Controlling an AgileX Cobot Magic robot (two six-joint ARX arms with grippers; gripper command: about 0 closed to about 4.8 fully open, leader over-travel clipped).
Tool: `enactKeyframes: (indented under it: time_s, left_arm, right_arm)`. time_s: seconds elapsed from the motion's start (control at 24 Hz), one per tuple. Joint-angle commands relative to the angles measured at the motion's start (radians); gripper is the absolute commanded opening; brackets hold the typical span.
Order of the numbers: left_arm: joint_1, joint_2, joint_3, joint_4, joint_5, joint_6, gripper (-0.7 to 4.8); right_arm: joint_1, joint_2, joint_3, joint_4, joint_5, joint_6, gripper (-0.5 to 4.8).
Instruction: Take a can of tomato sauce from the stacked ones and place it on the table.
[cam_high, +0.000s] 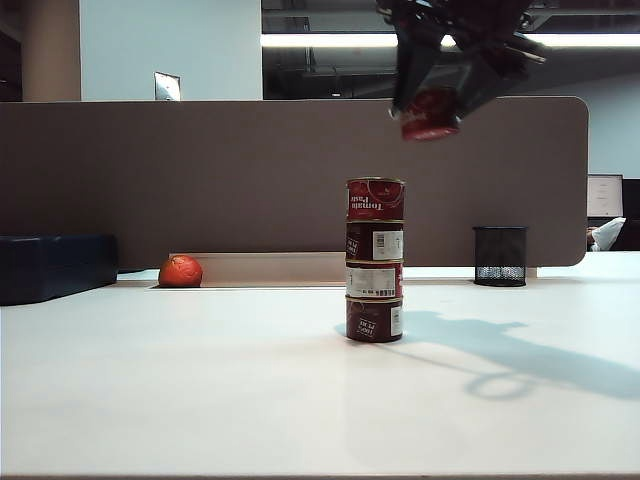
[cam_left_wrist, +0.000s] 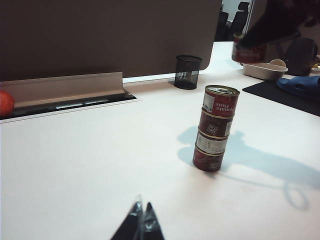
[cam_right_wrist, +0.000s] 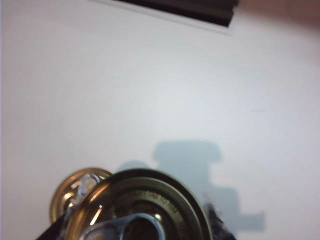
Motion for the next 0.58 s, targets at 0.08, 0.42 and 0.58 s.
enactKeyframes:
  time_s: [0.08, 0.42, 0.58]
  left_arm:
    - [0.001, 0.001, 0.006, 0.013, -0.002, 0.001, -0.06]
    - [0.001, 0.001, 0.006, 0.013, -0.002, 0.001, -0.06]
    - [0.001, 0.001, 0.006, 0.013, -0.003, 0.001, -0.06]
  right_arm:
    - [0.000, -0.007, 0.005, -0.025, 0.021, -0.002, 2.60]
    - [-0.022, -0.013, 0.004, -0.040, 0.021, 0.002, 2.59]
    - [-0.039, -0.032, 0.001, -0.040, 0.043, 0.002, 2.59]
